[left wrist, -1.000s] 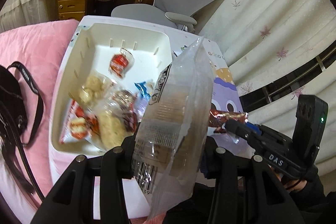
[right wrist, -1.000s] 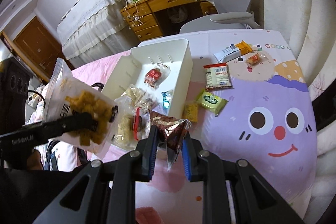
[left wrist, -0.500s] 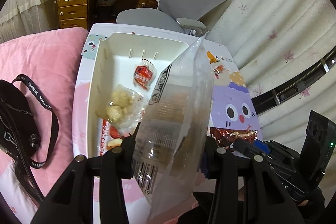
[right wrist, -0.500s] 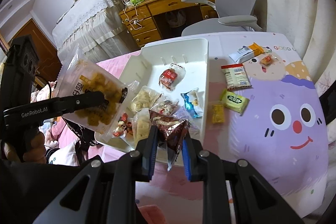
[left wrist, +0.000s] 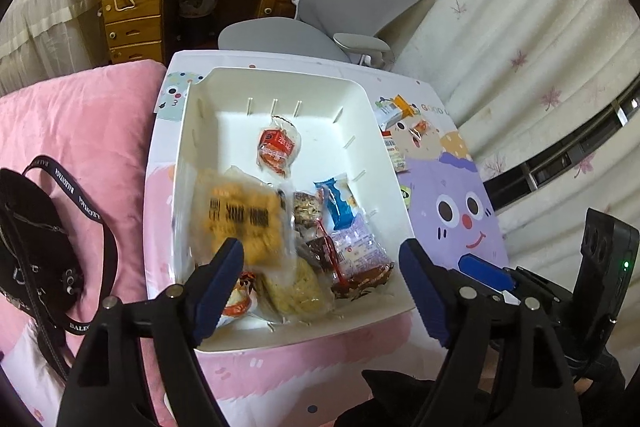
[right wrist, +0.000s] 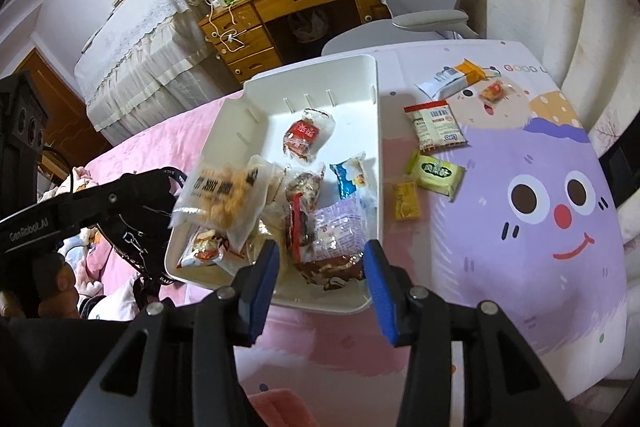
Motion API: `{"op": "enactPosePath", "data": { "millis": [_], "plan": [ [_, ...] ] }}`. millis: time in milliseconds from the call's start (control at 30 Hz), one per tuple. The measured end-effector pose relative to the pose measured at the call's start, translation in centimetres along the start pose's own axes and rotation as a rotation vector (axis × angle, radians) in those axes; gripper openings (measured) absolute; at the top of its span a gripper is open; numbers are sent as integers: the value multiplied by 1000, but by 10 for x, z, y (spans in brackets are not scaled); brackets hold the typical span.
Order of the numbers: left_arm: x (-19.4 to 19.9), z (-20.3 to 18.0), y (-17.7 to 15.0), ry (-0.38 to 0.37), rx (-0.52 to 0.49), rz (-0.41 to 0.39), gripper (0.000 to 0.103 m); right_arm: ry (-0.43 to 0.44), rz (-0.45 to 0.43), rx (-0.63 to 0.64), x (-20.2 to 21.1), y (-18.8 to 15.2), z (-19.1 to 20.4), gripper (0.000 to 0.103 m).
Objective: Organize snacks
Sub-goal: 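Withdraw both grippers from the tray toward the snacks left on the cloth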
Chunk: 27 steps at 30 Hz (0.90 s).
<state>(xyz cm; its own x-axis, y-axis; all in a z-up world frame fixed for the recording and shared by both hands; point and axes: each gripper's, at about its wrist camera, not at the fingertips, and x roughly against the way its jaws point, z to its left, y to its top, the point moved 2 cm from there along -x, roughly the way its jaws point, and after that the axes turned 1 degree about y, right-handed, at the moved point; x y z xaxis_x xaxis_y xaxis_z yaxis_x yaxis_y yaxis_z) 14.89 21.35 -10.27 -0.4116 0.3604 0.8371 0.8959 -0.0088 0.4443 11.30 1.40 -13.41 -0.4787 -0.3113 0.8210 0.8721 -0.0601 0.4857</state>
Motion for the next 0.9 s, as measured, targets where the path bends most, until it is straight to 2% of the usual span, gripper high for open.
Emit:
{"op": "enactPosePath", "data": {
  "millis": [333,467,900],
  "plan": [
    [-9,-38,-7,0,-112,30,80,-32,20,-64,3,-13,-24,45],
    [-13,-57,-9,15,-134,41,80,-34,18,-89,7,-16,-41,50],
    [-43,-140,-12,96,-63,77,81,-10,35,-52,42,-1,-134,55]
  ]
}}
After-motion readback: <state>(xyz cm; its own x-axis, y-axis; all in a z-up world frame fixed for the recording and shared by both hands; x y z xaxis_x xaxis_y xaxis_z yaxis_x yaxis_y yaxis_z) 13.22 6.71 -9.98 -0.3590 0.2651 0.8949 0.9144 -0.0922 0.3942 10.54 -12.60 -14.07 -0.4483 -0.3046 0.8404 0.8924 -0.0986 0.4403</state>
